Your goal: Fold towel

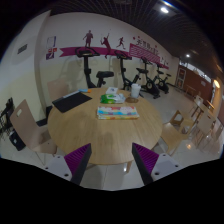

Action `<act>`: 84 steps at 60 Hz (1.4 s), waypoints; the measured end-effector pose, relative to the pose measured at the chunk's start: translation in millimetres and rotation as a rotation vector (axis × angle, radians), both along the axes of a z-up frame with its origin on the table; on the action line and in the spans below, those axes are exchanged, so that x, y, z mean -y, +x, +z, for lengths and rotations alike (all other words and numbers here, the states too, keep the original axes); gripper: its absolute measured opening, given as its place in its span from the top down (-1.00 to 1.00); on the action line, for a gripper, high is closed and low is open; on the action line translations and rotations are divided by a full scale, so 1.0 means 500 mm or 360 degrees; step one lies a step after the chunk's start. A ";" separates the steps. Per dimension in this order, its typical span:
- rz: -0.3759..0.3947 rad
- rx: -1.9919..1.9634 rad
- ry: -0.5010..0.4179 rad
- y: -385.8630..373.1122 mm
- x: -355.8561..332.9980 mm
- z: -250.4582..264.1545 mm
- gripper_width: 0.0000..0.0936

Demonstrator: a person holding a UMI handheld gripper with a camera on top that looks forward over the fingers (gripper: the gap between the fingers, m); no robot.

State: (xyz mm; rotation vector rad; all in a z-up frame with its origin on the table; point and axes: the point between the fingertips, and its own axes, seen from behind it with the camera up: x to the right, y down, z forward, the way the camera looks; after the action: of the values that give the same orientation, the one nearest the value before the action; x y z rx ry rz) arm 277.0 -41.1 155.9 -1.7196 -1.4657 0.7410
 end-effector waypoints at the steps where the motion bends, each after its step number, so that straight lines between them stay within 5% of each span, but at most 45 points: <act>1: 0.0009 0.0000 0.0000 0.008 -0.003 0.003 -0.83; 32: 0.0139 0.0002 -0.0031 -0.122 0.097 -0.025 -0.84; 57: 0.0111 -0.0006 -0.0031 -0.425 0.104 -0.094 -0.84; 84: 0.0060 0.0100 -0.0019 -0.753 0.043 -0.279 -0.82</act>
State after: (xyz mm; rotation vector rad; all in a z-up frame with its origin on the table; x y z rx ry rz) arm -99.7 -62.5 16.3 -1.7425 -1.5427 0.7225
